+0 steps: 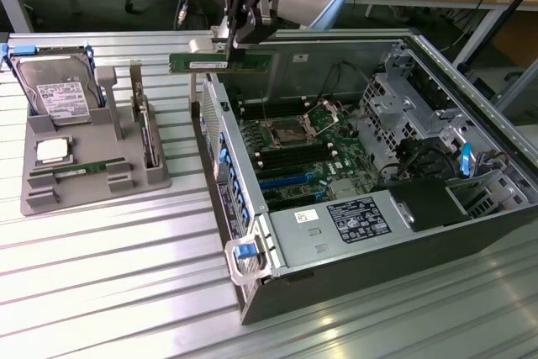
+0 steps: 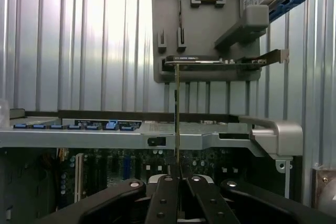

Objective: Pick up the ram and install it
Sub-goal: 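Pick up the ram and move it above insertion slot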

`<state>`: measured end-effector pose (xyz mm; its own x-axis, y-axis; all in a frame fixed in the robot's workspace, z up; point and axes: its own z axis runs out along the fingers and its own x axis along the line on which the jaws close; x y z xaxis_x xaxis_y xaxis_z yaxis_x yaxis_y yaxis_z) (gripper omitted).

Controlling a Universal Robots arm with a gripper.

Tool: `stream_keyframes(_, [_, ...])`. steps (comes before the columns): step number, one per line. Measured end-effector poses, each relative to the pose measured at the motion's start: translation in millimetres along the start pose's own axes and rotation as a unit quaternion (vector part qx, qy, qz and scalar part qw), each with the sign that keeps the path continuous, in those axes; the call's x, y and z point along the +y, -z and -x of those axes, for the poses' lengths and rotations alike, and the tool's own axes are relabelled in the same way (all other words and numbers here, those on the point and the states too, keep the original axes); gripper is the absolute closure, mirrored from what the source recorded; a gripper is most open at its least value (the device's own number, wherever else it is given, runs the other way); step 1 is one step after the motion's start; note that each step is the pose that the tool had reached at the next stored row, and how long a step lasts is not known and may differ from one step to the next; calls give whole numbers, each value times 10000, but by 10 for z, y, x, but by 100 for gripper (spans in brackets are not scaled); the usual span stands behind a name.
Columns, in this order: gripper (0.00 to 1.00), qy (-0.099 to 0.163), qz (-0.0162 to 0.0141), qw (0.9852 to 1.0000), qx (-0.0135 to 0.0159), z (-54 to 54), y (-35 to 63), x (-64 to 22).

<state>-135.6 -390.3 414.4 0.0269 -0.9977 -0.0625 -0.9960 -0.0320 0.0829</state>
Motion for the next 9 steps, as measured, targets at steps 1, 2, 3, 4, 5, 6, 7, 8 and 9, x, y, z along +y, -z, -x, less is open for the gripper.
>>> stream_keyframes(1, [88,0,4,10000,-4,-1,2,-22])
stream_keyframes(2, [88,0,12,10000,-13,-2,5,-62])
stream_keyframes(3, [88,0,20,10000,-22,-3,9,-106])
stream_keyframes(4, [88,0,33,10000,-34,-5,14,-167])
stream_keyframes(5, [88,1,39,10000,-40,-6,17,-201])
stream_keyframes(6, [88,1,51,10000,-48,-7,22,-260])
stream_keyframes(7, [88,0,61,10000,-54,-8,26,-306])
stream_keyframes(8, [88,0,68,10000,-58,-9,29,-339])
stream_keyframes(9, [88,1,78,9999,-64,-11,34,-391])
